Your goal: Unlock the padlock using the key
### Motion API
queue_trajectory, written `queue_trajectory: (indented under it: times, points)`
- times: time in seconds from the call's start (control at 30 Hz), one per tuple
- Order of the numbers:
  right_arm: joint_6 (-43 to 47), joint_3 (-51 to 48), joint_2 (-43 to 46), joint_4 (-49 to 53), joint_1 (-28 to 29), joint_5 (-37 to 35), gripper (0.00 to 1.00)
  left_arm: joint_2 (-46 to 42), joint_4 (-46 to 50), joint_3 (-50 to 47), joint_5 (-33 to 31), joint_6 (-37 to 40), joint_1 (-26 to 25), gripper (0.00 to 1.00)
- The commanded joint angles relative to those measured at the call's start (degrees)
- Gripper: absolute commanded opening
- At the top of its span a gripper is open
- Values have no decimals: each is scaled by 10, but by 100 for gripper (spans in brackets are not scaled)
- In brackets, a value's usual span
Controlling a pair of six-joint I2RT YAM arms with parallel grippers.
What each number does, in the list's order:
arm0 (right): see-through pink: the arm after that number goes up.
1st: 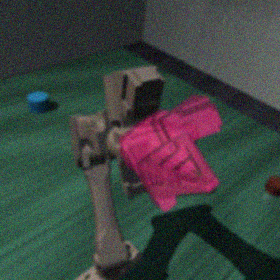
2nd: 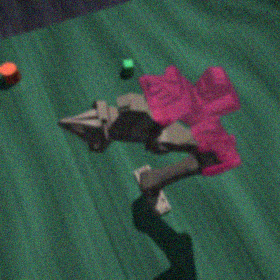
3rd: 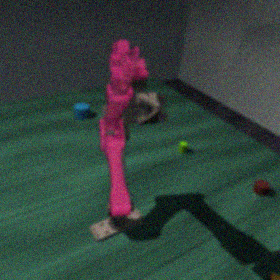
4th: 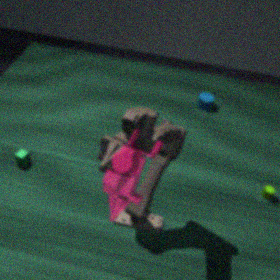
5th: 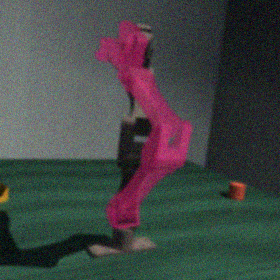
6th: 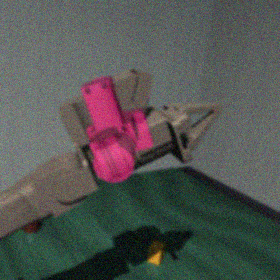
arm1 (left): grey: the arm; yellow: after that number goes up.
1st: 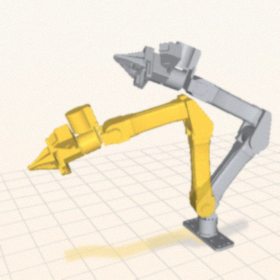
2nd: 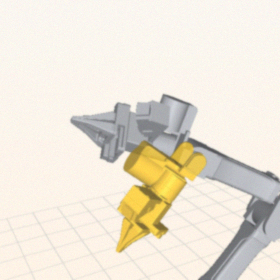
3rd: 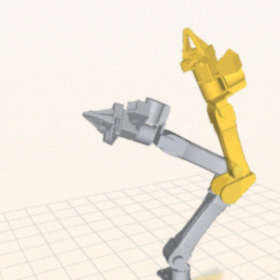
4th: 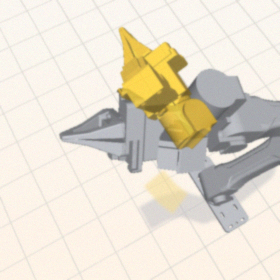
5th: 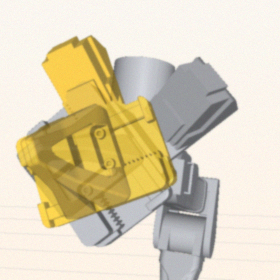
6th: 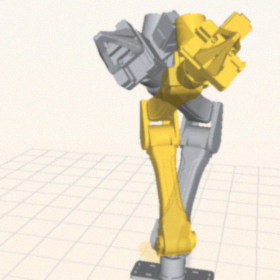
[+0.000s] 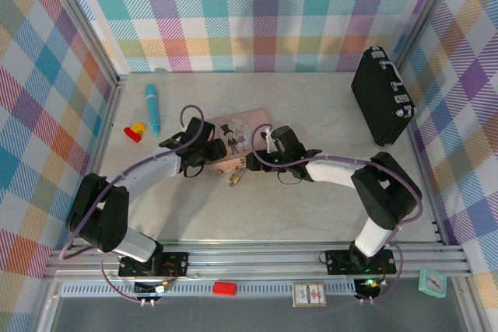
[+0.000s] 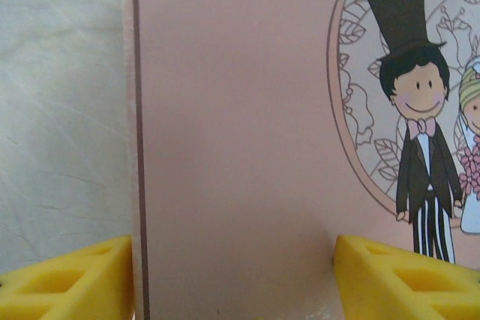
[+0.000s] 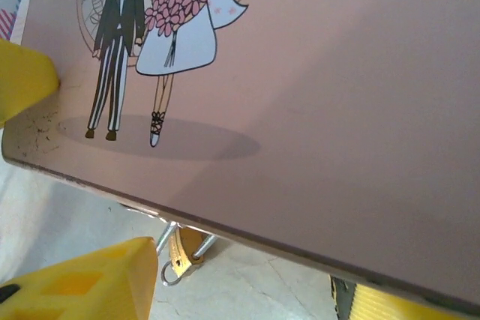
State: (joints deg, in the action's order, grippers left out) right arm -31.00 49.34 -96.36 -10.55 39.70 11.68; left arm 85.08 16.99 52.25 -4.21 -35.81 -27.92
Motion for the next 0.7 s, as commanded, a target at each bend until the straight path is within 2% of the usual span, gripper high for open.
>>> queue_trajectory:
  times: [0.0, 0.2, 0.33, 0.67]
  points:
    - [-32, -42, 16, -61, 5, 31, 58, 2, -6, -36, 7, -35, -16, 66]
    - [-136, -143, -8, -279, 15, 42, 56, 3, -39, -51, -2, -51, -20, 66]
    - [-151, -148, -47, -355, 20, 58, 49, 0, -39, -50, -2, -54, -20, 65]
    - [-179, -152, -78, -378, 29, 13, 40, -31, -49, -77, -16, -86, -21, 65]
